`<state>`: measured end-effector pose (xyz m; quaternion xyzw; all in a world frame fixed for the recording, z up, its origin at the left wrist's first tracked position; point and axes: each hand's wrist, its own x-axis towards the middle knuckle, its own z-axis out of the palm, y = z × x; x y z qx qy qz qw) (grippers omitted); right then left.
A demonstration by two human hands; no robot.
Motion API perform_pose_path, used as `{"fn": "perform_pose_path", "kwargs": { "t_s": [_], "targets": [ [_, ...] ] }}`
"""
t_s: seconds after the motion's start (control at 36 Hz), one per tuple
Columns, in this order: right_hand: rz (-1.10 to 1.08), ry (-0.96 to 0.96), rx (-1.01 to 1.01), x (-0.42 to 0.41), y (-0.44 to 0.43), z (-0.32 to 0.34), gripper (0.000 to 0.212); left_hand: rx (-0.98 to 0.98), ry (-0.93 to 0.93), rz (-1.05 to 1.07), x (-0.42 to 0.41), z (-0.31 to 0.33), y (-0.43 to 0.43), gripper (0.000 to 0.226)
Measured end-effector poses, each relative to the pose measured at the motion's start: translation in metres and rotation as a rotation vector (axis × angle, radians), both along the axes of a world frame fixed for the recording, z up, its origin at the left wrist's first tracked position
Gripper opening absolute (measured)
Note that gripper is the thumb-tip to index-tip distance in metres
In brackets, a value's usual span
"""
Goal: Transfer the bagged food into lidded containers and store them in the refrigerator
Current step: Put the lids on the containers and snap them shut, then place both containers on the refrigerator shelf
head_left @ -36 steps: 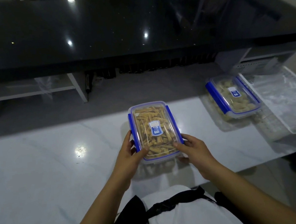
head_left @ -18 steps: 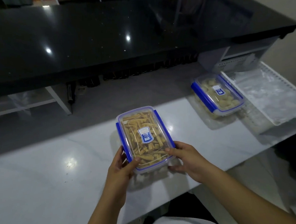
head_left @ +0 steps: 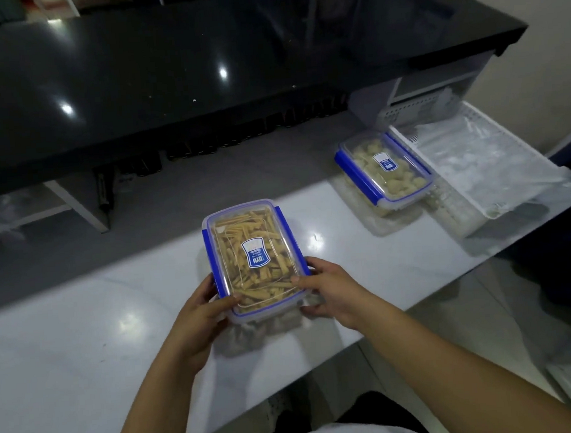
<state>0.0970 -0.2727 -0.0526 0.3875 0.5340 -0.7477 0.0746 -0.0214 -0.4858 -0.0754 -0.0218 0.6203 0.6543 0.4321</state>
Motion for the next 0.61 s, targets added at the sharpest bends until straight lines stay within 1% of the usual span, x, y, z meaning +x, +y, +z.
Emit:
{"fn": "perform_pose_path", "kwargs": {
  "t_s": [0.08, 0.17, 0.22, 0.33, 0.47, 0.56, 0.61],
  "targets": [
    [0.004, 0.02, -0.008, 0.003, 0.005, 0.004, 0.032, -0.015, 0.008, -0.007, 0.003, 0.004, 0.005, 0.052],
    [0.006, 0.057, 0.006, 0.024, 0.011, 0.008, 0.037, -0.004, 0.028, -0.036, 0.02, 0.012, 0.013, 0.058],
    [-0.009, 0.099, 0.015, 0.053, 0.018, 0.009, 0.041, 0.006, 0.035, -0.074, 0.039, 0.021, 0.02, 0.063],
    [-0.123, 0.199, -0.016, 0.135, 0.037, 0.008, 0.051, 0.016, 0.089, -0.176, 0.095, 0.04, 0.044, 0.075],
    [-0.335, 0.297, -0.131, 0.246, 0.063, 0.01, 0.063, 0.012, 0.074, -0.337, 0.168, 0.05, 0.099, 0.065],
    [-0.436, 0.286, -0.103, 0.31, 0.077, 0.017, 0.066, 0.074, 0.013, -0.461, 0.211, 0.048, 0.141, 0.067],
    [-0.493, 0.276, -0.059, 0.348, 0.085, 0.02, 0.065, 0.117, 0.001, -0.575, 0.239, 0.044, 0.167, 0.065]
  ]
}}
